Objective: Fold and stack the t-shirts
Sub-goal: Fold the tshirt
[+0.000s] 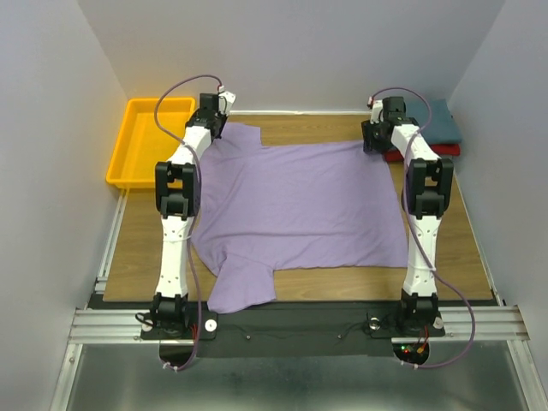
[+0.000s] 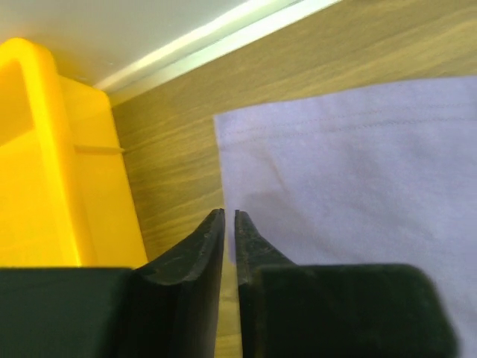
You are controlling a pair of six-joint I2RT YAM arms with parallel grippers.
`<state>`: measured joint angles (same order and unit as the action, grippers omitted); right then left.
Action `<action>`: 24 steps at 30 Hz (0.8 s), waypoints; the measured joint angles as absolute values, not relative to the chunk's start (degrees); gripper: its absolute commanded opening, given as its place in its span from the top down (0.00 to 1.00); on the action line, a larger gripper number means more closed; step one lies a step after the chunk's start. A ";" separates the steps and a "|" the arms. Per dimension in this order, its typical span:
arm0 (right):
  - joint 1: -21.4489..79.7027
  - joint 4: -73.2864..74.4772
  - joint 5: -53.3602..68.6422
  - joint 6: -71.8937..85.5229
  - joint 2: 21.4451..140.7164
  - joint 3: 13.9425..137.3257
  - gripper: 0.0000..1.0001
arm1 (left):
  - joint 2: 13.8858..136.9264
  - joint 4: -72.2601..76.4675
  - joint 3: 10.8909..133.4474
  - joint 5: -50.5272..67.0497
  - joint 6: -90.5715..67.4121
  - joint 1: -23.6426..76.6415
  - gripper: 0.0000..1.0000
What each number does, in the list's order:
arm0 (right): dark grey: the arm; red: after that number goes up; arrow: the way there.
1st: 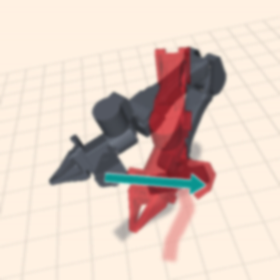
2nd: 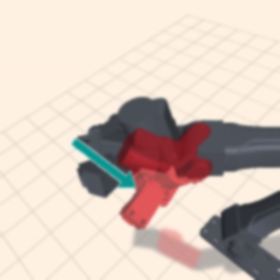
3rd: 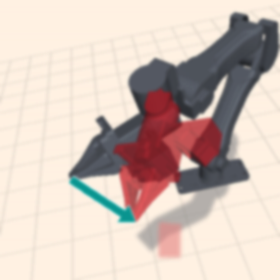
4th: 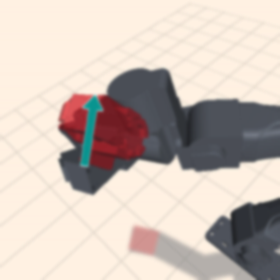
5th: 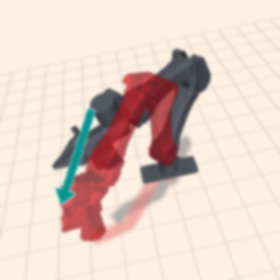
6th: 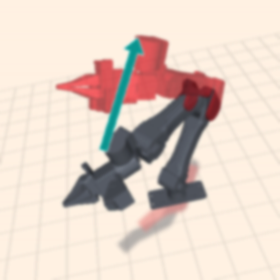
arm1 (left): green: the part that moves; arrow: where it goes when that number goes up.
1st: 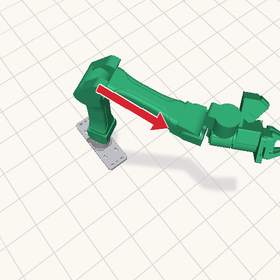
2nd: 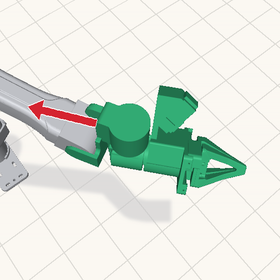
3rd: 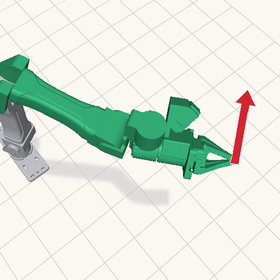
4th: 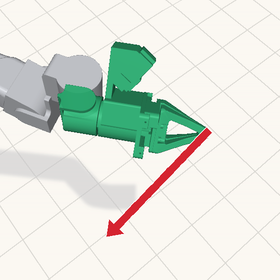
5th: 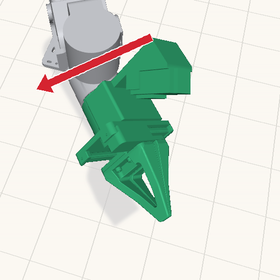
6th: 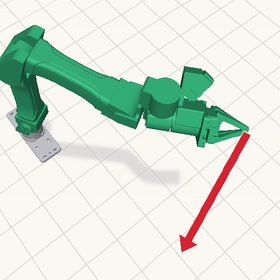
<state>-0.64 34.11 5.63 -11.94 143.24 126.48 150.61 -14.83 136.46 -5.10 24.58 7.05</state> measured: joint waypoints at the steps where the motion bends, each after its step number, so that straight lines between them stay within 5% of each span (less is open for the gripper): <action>1: -0.64 34.09 6.87 -11.99 142.58 125.40 0.45 | 149.10 -14.02 133.99 -4.01 24.60 7.05 0.66; 11: 0.10 37.67 16.01 -11.97 126.23 112.12 0.39 | 121.56 -17.61 111.07 5.54 23.62 7.03 0.59; 16: 1.23 38.37 18.44 -13.74 116.75 104.64 0.46 | 109.27 -16.80 98.67 9.89 21.98 7.03 0.66; 24: 1.87 40.80 19.25 -18.26 113.73 89.30 0.53 | 108.16 -20.99 81.19 12.97 20.34 7.03 0.73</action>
